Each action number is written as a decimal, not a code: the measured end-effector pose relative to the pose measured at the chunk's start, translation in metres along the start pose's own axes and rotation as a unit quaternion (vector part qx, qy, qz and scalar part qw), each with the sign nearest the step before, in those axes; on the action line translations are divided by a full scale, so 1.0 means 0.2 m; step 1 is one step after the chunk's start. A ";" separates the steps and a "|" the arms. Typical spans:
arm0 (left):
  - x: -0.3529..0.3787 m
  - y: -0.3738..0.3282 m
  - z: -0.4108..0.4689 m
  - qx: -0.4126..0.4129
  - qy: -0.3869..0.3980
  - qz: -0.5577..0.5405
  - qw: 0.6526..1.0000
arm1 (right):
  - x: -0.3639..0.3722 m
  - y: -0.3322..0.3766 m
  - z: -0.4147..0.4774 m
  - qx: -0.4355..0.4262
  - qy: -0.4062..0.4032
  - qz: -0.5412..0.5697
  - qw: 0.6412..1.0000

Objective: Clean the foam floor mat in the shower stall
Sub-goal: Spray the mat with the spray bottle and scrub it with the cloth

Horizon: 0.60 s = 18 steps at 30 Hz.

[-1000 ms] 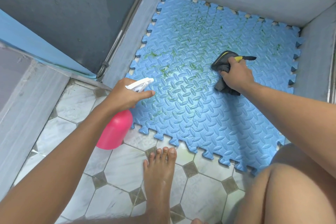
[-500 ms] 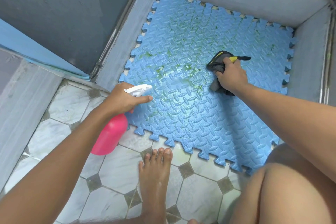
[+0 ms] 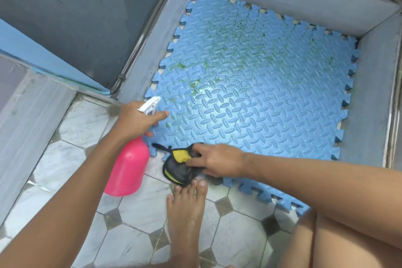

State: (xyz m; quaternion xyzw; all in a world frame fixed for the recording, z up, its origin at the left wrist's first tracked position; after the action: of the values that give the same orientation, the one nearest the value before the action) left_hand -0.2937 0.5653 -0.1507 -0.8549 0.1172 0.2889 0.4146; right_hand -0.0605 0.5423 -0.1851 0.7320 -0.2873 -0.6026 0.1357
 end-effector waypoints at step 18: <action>-0.08 0.06 -0.07 -0.016 -0.005 -0.037 0.999 | -0.54 -0.84 -0.20 0.401 -0.269 -0.014 0.876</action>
State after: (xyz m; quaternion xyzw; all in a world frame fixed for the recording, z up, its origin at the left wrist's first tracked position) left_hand -0.3066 0.5467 -0.1422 -0.8637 0.0786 0.2799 0.4117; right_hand 0.0099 0.7334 -0.1789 0.5375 -0.5197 -0.6107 -0.2607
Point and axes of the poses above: each hand's wrist, its own z-axis towards the middle knuckle, its own x-axis out of the palm, y = z × x, the point moved 6 cm from there along z, towards the middle knuckle, and after that the axes turned 2 degrees about z, right-handed, at the moved point
